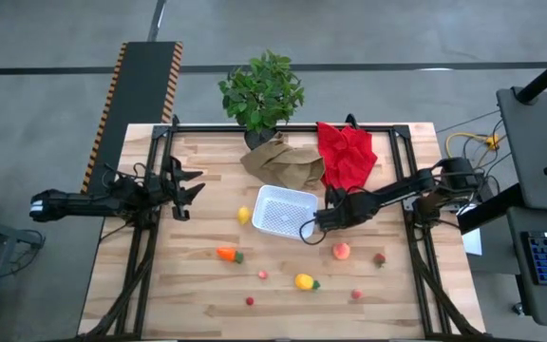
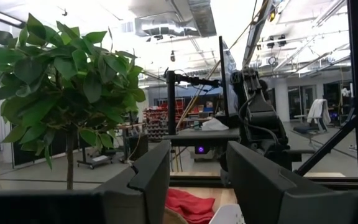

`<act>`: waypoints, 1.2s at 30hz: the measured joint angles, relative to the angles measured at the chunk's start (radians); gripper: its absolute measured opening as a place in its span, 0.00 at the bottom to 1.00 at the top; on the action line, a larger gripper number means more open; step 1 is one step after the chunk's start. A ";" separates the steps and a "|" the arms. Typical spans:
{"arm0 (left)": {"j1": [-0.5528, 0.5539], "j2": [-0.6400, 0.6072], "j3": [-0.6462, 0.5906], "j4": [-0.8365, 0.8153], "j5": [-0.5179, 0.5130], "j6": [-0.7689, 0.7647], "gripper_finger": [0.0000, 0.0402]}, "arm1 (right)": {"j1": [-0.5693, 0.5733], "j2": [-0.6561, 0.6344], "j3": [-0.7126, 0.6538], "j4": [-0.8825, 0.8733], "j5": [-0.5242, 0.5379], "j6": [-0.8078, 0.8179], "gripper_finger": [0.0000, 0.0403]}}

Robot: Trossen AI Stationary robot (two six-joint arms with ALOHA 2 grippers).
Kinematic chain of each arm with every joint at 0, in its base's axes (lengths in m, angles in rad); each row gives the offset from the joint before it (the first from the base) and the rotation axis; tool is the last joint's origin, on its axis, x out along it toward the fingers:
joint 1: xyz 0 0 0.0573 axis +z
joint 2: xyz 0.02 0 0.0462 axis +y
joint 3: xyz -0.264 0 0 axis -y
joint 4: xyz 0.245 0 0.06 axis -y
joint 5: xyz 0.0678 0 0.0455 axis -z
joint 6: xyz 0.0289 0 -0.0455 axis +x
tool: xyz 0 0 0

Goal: Pick and placing Produce into tupperware
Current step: Put the corn into the bin

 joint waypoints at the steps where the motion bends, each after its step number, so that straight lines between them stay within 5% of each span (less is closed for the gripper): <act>1: 0.000 0.000 0.000 -0.001 0.000 0.002 0.36 | 0.000 0.000 -0.009 0.022 0.000 0.000 0.32; 11: 0.000 0.001 0.000 0.000 0.000 0.044 0.36 | 0.000 -0.005 -0.028 0.049 -0.001 0.000 0.30; 23: 0.000 0.000 0.000 0.000 0.000 0.044 0.36 | 0.000 -0.007 -0.028 0.049 -0.029 -0.066 0.04; 31: 0.000 -0.001 0.000 0.001 0.000 0.044 0.36 | 0.000 -0.052 -0.036 -0.015 -0.041 -0.088 0.02; 36: 0.000 0.000 0.000 0.001 0.000 0.044 0.36 | 0.000 -0.147 -0.034 -0.027 0.046 -0.089 0.02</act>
